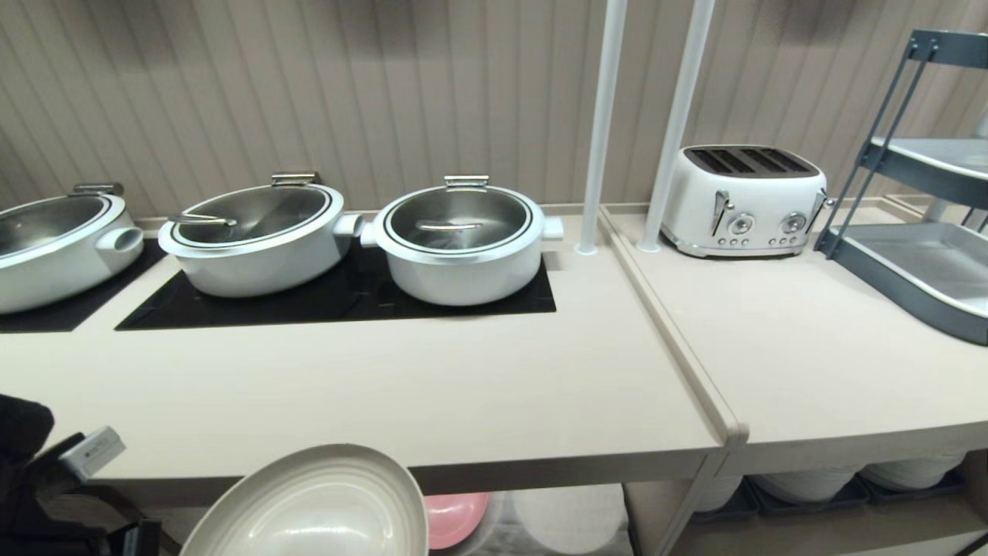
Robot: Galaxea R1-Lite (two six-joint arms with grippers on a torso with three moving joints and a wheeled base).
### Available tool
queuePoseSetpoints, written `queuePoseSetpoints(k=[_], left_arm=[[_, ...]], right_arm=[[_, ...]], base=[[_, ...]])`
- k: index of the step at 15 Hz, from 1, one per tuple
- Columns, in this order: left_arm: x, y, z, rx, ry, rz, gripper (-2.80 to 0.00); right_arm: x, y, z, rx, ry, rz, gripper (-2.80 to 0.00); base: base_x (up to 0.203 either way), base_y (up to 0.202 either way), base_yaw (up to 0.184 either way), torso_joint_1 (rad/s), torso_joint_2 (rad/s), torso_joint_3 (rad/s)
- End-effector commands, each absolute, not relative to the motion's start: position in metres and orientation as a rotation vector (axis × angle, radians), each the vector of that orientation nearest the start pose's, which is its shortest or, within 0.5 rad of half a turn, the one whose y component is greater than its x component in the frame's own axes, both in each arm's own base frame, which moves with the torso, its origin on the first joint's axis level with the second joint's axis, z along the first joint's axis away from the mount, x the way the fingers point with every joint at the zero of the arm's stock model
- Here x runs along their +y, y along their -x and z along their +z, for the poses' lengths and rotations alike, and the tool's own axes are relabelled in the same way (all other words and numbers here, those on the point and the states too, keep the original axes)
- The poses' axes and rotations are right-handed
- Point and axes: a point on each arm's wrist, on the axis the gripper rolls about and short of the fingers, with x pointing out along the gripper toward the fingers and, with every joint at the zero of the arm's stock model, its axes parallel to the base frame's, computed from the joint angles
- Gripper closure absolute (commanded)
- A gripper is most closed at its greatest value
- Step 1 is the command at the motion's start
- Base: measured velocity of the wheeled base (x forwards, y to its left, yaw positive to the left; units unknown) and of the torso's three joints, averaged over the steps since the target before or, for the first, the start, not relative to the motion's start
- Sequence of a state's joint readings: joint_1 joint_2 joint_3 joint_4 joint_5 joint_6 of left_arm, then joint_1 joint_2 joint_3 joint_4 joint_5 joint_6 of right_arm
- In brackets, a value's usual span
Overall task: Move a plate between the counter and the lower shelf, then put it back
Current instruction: Put the plate in the cupboard
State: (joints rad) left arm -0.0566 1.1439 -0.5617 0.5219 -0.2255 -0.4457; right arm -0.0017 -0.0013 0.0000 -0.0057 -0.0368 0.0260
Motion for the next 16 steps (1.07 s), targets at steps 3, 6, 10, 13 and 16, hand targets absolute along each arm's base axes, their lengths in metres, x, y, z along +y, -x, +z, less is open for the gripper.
queuePoseSetpoints(k=[3, 6, 10, 13, 16], left_arm=[[-0.011, -0.101, 0.146, 1.147, 0.49, -0.007, 0.0], [-0.011, -0.092, 0.142, 1.152, 0.491, -0.007, 0.0], [-0.011, -0.088, 0.14, 1.16, 0.491, -0.007, 0.0], [-0.012, -0.088, 0.139, 1.165, 0.485, -0.014, 0.0], [-0.012, -0.087, 0.139, 1.162, 0.484, -0.016, 0.0]], right_arm=[[-0.001, 0.023, 0.076, -0.007, -0.026, -0.038, 0.0], [-0.001, 0.023, 0.076, -0.007, -0.026, -0.037, 0.0], [-0.001, 0.023, 0.076, -0.007, -0.026, -0.038, 0.0], [-0.001, 0.023, 0.076, -0.007, -0.026, -0.038, 0.0], [-0.001, 0.023, 0.076, -0.007, -0.026, -0.037, 0.0]], base=[[0.0, 0.0, 0.0, 0.0, 0.0, 0.0], [0.0, 0.0, 0.0, 0.0, 0.0, 0.0], [0.0, 0.0, 0.0, 0.0, 0.0, 0.0], [0.0, 0.0, 0.0, 0.0, 0.0, 0.0], [0.0, 0.0, 0.0, 0.0, 0.0, 0.0]])
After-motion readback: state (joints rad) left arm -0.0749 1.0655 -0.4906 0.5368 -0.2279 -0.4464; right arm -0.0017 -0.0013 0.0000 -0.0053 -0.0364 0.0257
